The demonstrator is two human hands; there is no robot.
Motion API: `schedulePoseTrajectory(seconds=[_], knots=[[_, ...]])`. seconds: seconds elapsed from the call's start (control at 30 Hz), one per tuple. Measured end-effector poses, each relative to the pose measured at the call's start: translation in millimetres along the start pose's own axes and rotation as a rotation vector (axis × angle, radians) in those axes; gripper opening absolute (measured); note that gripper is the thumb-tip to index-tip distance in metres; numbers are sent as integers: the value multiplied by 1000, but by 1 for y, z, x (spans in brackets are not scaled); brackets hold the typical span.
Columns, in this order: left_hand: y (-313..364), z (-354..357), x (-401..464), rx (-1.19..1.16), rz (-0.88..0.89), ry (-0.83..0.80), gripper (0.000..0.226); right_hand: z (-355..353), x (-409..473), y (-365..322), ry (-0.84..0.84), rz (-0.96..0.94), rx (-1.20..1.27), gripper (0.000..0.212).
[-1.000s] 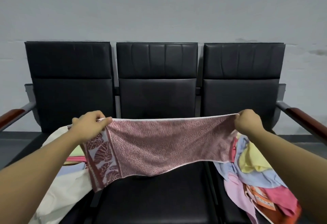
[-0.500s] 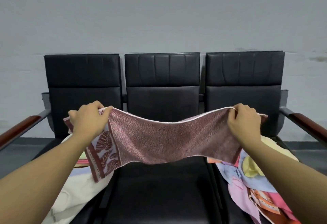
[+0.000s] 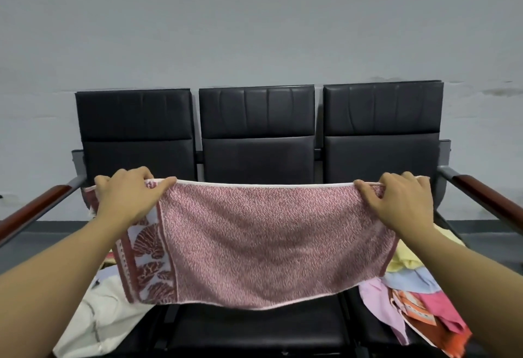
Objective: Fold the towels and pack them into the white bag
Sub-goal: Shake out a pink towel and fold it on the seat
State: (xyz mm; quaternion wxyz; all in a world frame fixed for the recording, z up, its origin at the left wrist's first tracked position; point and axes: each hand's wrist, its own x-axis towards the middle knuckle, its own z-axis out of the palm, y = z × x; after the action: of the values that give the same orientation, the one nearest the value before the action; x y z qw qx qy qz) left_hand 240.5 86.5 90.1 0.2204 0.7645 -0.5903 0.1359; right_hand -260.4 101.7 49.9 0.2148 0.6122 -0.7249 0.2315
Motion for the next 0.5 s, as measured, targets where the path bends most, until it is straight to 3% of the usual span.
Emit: schedulePoseTrajectory(seconds=[0.2,0.5], knots=[[5,59,14,61,45,-165,59,51,3,3,-168,49,-40,60],[17,200,41,167,84,-365,61,183,18,0,-413,75,-104,75]])
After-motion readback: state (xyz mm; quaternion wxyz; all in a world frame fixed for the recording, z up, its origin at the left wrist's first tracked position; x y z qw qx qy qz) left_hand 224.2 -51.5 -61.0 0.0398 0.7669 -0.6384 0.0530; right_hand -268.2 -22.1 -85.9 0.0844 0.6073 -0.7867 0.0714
